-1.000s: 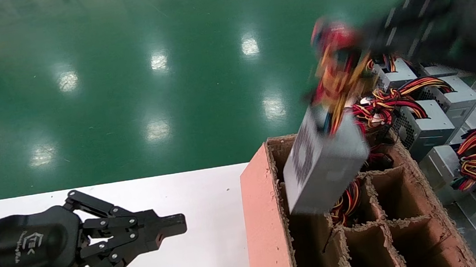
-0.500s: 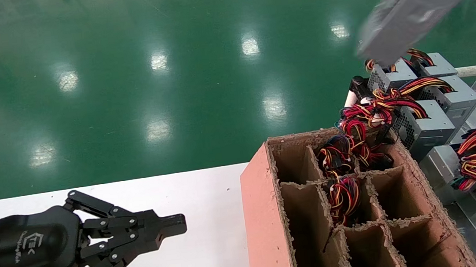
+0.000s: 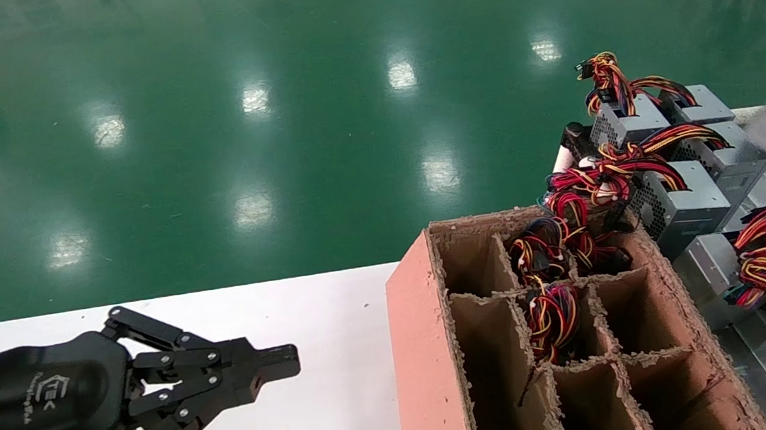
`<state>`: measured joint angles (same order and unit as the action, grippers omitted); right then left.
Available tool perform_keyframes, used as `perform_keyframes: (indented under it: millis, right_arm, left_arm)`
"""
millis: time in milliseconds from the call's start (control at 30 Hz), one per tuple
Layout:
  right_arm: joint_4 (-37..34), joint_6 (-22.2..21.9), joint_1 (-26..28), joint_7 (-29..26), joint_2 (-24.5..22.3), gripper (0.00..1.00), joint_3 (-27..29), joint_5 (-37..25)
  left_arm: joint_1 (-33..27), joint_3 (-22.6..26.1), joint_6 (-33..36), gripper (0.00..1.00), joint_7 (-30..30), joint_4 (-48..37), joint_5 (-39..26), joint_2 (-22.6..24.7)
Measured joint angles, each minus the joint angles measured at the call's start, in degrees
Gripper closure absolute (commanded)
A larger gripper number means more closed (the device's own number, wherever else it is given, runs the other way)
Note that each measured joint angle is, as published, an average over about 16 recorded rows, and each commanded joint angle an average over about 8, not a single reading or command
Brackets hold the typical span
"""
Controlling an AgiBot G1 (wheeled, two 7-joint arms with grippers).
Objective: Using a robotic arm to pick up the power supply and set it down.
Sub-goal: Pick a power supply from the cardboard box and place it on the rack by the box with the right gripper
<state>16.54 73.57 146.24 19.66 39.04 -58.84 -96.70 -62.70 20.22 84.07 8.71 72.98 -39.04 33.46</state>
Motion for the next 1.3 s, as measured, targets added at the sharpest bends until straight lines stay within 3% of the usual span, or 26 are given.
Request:
perform_keyframes:
  millis: [367, 667, 933, 1300]
  right_arm:
    - [-9.7, -10.8, -5.8, 8.1, 1.5, 1.00, 0.1, -0.4]
    - [-12.5, -15.8, -11.6, 13.7, 3.6, 1.00, 1.2, 1.5]
    - [-13.3, -16.0, -14.1, 17.2, 5.2, 1.00, 2.4, 3.4]
    - [-13.3, -11.6, -14.7, 21.9, 7.1, 1.00, 3.3, 4.8]
  left_arm:
    - [0.0, 0.0, 0.0, 1.00, 0.0, 0.0, 0.0, 0.0]
    - [0.0, 0.0, 0.0, 1.00, 0.0, 0.0, 0.0, 0.0]
    - [0.0, 0.0, 0.0, 1.00, 0.0, 0.0, 0.0, 0.0]
    - [0.0, 0.0, 0.0, 1.00, 0.0, 0.0, 0.0, 0.0]
